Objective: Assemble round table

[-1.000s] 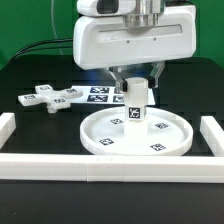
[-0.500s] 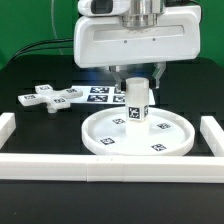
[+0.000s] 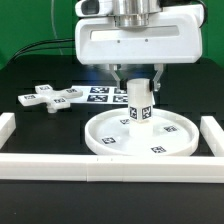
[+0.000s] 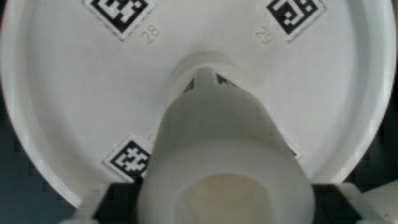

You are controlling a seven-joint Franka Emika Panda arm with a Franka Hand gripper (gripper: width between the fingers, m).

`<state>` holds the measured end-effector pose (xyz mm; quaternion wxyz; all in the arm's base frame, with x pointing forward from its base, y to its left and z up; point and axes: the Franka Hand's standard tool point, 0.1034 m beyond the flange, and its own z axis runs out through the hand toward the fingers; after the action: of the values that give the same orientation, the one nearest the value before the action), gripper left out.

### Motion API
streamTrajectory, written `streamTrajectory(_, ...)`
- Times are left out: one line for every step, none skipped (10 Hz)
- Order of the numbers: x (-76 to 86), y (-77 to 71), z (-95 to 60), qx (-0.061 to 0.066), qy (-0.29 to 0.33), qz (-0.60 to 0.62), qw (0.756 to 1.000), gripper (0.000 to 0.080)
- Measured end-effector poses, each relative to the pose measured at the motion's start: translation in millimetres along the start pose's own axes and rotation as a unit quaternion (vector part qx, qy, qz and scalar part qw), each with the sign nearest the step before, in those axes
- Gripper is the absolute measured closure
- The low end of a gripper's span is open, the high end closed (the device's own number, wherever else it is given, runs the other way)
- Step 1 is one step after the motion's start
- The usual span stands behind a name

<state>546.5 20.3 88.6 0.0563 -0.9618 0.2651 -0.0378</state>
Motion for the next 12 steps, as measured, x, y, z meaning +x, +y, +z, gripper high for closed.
streamTrajectory(-1.7, -3.0, -0.3, 0.004, -0.002, 0.053, 0.999, 0.0393)
streamTrajectory(-1.8, -3.6, -0.4, 0.008, -0.004, 0.084, 0.996, 0.0393)
streamTrajectory(-2.9, -5.3, -0.3, 0.013, -0.007, 0.152, 0.988, 0.0393)
streamTrajectory(-4.6, -6.9, 0.2, 0.015, -0.011, 0.197, 0.980, 0.0393)
streamTrajectory(-6.4, -8.9, 1.0, 0.015, -0.013, 0.234, 0.972, 0.0393)
streamTrajectory(-7.4, -9.5, 1.0, 0.017, -0.020, 0.281, 0.959, 0.0393)
streamTrajectory(-7.6, -9.6, 1.4, 0.017, -0.020, 0.282, 0.959, 0.0393)
streamTrajectory(-7.9, -9.6, 1.8, 0.017, -0.020, 0.270, 0.963, 0.0304)
streamTrajectory(-8.1, -9.5, 2.3, 0.017, -0.020, 0.252, 0.967, 0.0201)
streamTrajectory(-9.1, -10.4, 3.1, 0.016, -0.022, 0.236, 0.971, 0.0201)
streamTrajectory(-10.1, -12.9, 3.1, 0.016, -0.021, 0.189, 0.982, 0.0161)
streamTrajectory(-10.6, -13.6, 3.2, 0.016, -0.019, 0.133, 0.991, 0.0152)
